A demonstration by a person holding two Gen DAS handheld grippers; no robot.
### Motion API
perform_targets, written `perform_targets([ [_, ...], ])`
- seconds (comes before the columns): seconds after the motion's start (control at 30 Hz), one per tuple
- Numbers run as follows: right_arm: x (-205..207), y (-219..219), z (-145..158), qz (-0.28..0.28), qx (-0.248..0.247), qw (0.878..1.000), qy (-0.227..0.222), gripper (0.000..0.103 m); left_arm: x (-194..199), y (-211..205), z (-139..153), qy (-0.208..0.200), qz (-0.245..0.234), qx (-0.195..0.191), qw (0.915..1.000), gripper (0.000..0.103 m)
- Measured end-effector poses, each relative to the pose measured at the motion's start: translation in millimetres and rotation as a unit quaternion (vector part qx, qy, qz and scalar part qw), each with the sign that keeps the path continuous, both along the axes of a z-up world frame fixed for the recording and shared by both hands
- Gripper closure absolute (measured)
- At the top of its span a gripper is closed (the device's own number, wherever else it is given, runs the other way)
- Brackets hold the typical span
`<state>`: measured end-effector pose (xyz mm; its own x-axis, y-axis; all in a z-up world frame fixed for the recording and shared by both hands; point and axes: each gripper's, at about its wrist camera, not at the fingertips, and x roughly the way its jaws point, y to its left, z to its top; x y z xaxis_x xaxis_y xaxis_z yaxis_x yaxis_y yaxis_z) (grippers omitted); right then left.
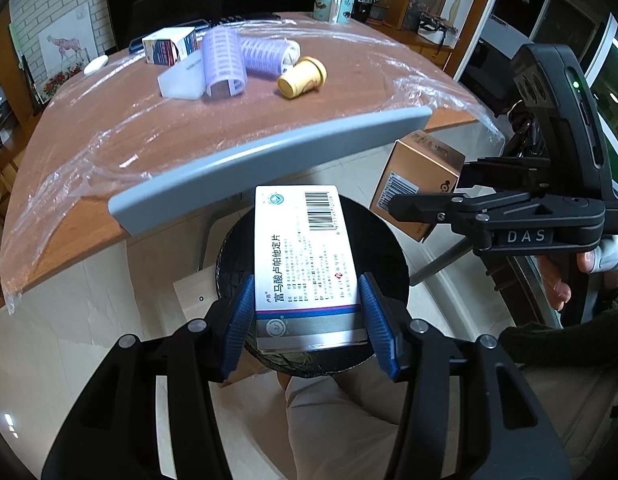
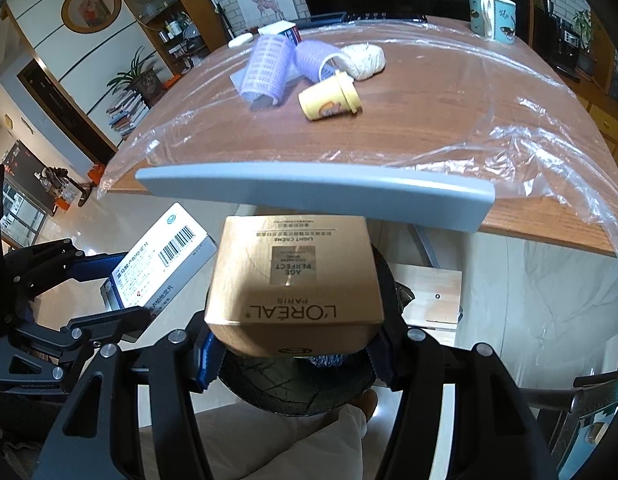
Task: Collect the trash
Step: 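Lower the white box and L'Oreal box over the bin opening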
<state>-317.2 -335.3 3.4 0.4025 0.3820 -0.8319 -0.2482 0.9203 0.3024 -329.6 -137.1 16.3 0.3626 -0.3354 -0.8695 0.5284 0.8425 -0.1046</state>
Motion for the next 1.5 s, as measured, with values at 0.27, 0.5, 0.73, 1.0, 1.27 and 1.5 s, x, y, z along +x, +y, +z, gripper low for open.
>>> perform_targets([
  [0.27,6,8,-15,0.006,-0.017,1.0,0.015,0.045,3,-1,-17,0.014,0.0,0.013,0.9998,0.05],
  [0.5,11,17,-23,0.013,-0.031,0.999,0.019,0.045,8,-1,-30,0.023,0.001,0.024,0.9995,0.05],
  [0.73,14,21,-31,0.016,-0.04,0.999,0.02,0.045,15,1,-44,0.03,0.005,0.036,0.9989,0.05],
  [1.0,18,22,-40,0.016,-0.046,0.998,0.031,0.045,23,2,-56,0.035,0.004,0.048,0.9982,0.05],
  [1.27,22,26,-49,0.015,-0.05,0.998,0.041,0.045,31,1,-66,0.038,0.004,0.057,0.9977,0.05],
  [1.5,25,31,-58,0.019,-0.057,0.997,0.05,0.045,39,1,-72,0.042,0.005,0.063,0.9971,0.05],
])
